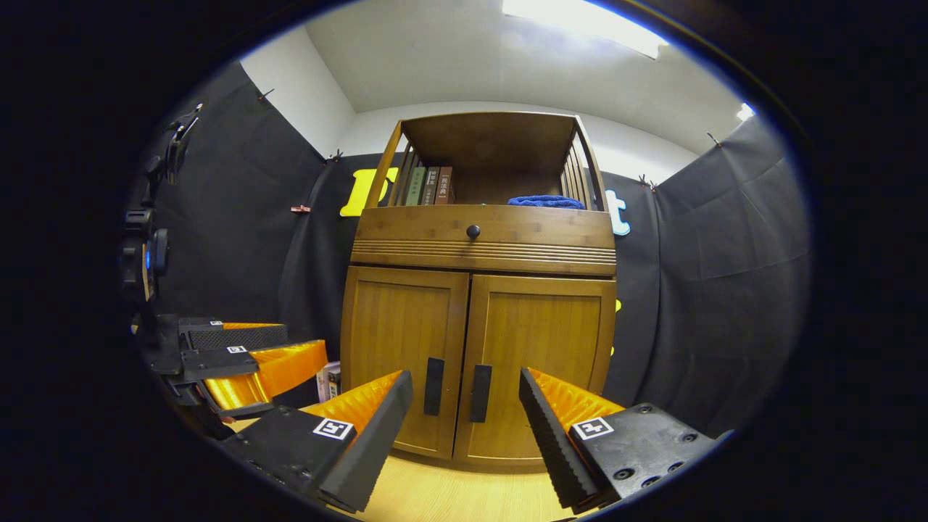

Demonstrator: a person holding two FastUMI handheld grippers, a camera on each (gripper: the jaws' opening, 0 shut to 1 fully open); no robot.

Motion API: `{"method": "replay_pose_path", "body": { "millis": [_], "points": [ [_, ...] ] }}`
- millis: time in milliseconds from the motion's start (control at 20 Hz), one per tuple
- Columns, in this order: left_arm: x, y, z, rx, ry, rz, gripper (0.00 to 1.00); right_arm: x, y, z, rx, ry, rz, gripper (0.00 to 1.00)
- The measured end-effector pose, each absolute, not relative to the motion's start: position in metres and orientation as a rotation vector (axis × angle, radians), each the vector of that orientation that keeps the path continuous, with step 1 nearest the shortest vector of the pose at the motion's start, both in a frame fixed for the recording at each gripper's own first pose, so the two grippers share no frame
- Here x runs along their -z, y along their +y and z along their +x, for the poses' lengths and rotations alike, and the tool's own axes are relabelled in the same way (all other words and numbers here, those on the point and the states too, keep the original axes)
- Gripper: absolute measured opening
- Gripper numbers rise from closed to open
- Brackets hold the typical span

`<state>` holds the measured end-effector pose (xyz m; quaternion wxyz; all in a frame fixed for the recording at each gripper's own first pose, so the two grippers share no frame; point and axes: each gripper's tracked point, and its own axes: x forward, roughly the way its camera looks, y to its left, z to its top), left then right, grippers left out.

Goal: Open the right door of the double-door shoe cabinet with the right hand, and open the left door with the left hand.

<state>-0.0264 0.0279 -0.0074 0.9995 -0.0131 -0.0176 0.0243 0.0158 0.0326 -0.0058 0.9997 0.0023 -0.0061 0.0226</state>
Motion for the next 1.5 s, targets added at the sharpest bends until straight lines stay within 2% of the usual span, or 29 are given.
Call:
{"method": "replay_pose_path", "body": {
  "millis": [500, 800, 850, 1300, 1400, 1500],
  "points": [
    [0.026, 0.049, -0.034, -0.059, -0.021, -0.029, 0.87, 0.035, 0.038, 0.092, -0.043, 0.015, 0.057, 0.94],
    [0.034, 0.067, -0.042, -0.049, -0.018, -0.028, 0.87, 0.082, 0.025, 0.154, 0.045, 0.072, -0.020, 0.94],
    [0.033, 0.073, -0.043, -0.053, -0.020, -0.025, 0.87, 0.091, 0.025, 0.164, 0.049, 0.093, -0.012, 0.89],
    [0.048, 0.113, -0.048, -0.094, -0.013, -0.050, 0.87, 0.144, 0.013, 0.232, 0.111, 0.198, 0.027, 0.84],
    [0.055, 0.124, -0.049, -0.117, -0.007, -0.061, 0.88, 0.156, 0.009, 0.236, 0.125, 0.229, 0.030, 0.76],
    [0.063, 0.131, -0.050, -0.131, 0.000, -0.070, 0.88, 0.161, 0.004, 0.239, 0.151, 0.238, -0.003, 0.76]
  ]
}}
